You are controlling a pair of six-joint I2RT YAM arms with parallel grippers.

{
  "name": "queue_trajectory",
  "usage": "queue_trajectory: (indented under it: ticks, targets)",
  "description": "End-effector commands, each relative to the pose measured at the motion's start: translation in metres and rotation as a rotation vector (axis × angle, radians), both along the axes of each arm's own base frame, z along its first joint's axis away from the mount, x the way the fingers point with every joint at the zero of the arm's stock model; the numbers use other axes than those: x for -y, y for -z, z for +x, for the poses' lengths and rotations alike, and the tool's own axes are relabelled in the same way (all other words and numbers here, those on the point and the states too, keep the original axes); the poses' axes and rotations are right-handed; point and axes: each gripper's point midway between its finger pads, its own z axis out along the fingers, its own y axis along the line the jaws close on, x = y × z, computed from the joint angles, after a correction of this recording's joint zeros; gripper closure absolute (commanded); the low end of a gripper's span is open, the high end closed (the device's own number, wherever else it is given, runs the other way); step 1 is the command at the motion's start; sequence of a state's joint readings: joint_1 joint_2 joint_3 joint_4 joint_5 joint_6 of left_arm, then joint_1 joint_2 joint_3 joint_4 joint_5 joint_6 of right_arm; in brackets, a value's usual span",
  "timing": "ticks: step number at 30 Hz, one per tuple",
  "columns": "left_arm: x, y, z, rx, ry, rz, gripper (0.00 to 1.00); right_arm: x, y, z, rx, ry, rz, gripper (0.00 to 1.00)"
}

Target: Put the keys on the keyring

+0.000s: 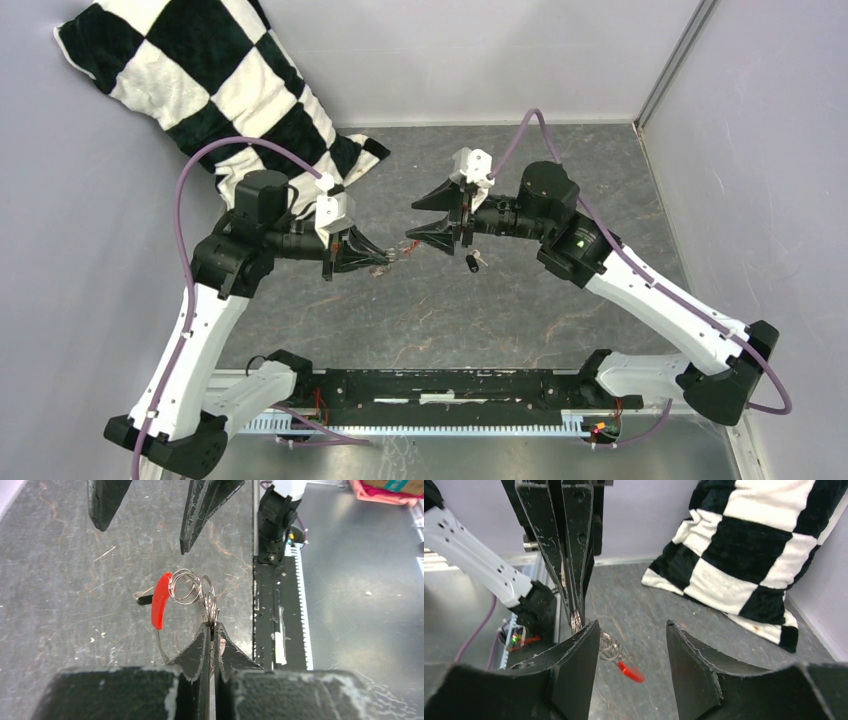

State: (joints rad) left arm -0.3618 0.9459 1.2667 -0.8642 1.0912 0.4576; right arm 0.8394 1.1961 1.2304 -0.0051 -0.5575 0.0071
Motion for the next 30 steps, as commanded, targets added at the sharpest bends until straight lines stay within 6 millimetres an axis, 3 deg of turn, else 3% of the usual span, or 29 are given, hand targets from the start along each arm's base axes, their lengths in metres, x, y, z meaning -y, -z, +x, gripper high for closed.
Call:
queue_trajectory:
  ticks: [1,11,13,17,22,26,30]
  targets:
    - [-0.005,-0.004,0.009,0.156,-0.002,0.048,0.98,0.000,0.006,-0.003,0.064,-0.041,-0.104,0.42]
    - [-0.006,0.004,0.008,0.134,0.001,0.060,0.98,-0.026,0.021,-0.033,0.022,-0.183,-0.076,0.41]
    - [-0.006,0.003,0.007,0.135,0.002,0.057,0.98,-0.029,0.024,-0.030,0.003,-0.170,-0.075,0.48]
    - [-0.006,0.000,0.004,0.138,0.006,0.050,0.98,-0.033,0.027,-0.015,-0.031,-0.097,-0.060,0.75]
    - [-0.008,0.000,0.003,0.154,0.002,0.051,0.98,-0.038,0.033,-0.016,-0.052,-0.118,-0.072,0.80]
    - [-0.009,0.003,0.002,0.161,0.006,0.061,0.98,-0.036,0.045,0.005,-0.110,-0.002,-0.115,0.99]
    - [-0.010,0.006,0.001,0.182,0.010,0.064,0.98,-0.030,0.054,0.022,-0.156,0.091,-0.130,0.99]
